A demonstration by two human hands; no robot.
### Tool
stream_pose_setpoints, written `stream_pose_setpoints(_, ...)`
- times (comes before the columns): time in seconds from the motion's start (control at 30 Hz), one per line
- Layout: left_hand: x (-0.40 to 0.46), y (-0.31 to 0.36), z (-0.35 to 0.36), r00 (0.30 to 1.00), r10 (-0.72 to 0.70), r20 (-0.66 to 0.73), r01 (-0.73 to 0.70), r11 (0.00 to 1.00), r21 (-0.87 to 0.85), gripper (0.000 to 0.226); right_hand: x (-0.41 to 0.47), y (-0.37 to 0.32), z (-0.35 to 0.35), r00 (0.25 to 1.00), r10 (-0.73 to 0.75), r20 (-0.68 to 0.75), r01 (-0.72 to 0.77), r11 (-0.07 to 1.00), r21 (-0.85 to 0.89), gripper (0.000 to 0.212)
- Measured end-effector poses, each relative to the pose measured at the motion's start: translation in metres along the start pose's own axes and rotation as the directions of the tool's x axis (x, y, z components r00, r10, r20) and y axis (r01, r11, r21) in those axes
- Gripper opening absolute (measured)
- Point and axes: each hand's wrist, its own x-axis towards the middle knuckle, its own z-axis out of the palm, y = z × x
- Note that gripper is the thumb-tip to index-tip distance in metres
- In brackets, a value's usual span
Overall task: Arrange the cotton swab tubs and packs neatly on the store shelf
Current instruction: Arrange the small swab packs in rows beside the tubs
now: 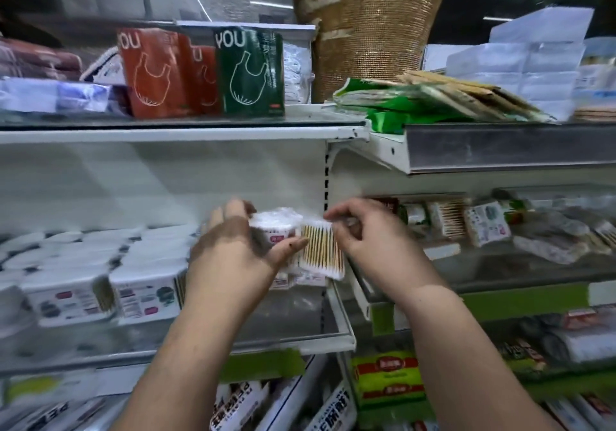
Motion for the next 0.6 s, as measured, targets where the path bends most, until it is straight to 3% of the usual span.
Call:
stream_pose_setpoints(0.1, 0.006, -0.007, -0.001, 0.999, 0.005, 0.035, -0.011, 0.988, 0.152, 0.072, 0.001, -0.010, 0.012, 1.000, -0.004, 0.010, 0.005, 0.997, -0.072, 0.015)
stream_pose_setpoints(0.2, 0.008, -0.016, 0.004, 0.994, 0.011, 0.109, -0.016, 0.999, 0.040, 0.070, -0.002, -0.016, 0.021, 0.999, 0.013, 0.035, -0.009, 0.995, -0.098, 0.016)
stream_pose_setpoints(0.37, 0.012, -0.024, 0.011, 0.983, 0.012, 0.181, -0.026, 0.997, 0.074, 0.053, -0.005, -0.014, 0.029, 0.996, 0.050, -0.071, -0.060, 0.987, -0.150, 0.020)
stream_pose_setpoints(0.6, 0.014, -0.022, 0.026, 0.928, 0.153, 0.340, -0.233, 0.950, 0.208, 0.069, -0.003, -0.013, 0.033, 0.983, 0.099, -0.153, -0.128, 0.972, -0.196, 0.015)
